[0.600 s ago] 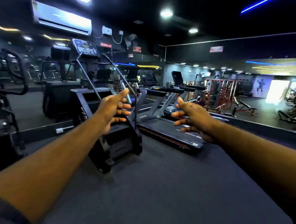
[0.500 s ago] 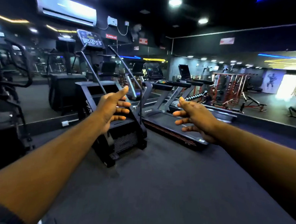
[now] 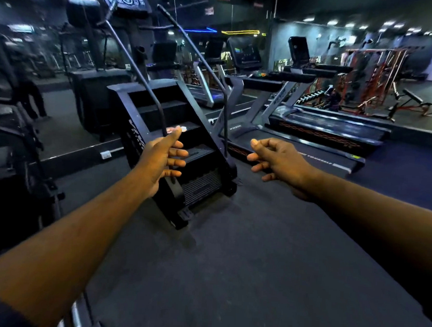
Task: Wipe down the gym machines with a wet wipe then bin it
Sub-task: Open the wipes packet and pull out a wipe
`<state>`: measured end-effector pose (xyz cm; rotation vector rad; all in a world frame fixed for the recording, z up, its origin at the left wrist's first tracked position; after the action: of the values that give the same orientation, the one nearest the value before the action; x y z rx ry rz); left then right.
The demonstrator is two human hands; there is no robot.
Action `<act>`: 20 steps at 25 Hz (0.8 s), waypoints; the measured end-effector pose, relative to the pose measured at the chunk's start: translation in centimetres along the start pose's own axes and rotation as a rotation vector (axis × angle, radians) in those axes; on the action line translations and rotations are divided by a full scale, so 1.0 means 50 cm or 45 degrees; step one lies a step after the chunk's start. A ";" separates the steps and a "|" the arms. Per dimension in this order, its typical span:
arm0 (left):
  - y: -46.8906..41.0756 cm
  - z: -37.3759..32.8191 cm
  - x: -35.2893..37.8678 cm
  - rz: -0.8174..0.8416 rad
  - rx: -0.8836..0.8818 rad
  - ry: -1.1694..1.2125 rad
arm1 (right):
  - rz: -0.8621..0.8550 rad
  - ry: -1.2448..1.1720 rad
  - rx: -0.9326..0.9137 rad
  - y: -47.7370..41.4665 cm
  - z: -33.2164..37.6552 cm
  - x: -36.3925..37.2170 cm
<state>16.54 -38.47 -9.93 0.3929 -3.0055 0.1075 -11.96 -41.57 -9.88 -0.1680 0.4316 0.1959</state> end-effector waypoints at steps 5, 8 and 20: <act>-0.285 0.058 0.034 -0.017 0.007 -0.030 | 0.030 -0.025 -0.043 -0.286 -0.096 0.005; -0.475 0.103 0.070 -0.068 -0.036 -0.031 | 0.071 -0.042 -0.032 -0.488 -0.169 -0.009; -1.144 0.213 0.020 -0.301 -0.045 0.007 | 0.338 0.146 -0.179 -1.306 -0.273 0.087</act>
<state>29.38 -94.74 -17.18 0.7370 -2.9237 0.0355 1.05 -106.83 -16.13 -0.2606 0.5541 0.4799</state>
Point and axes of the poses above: each hand's wrist, its own y-axis away from the middle knuckle, its own x-axis out of the palm, z = x × y, the point moved 1 cm from there along -y, towards the middle knuckle, and after that the axes turned 10 degrees about y, right-handed, at the moved point
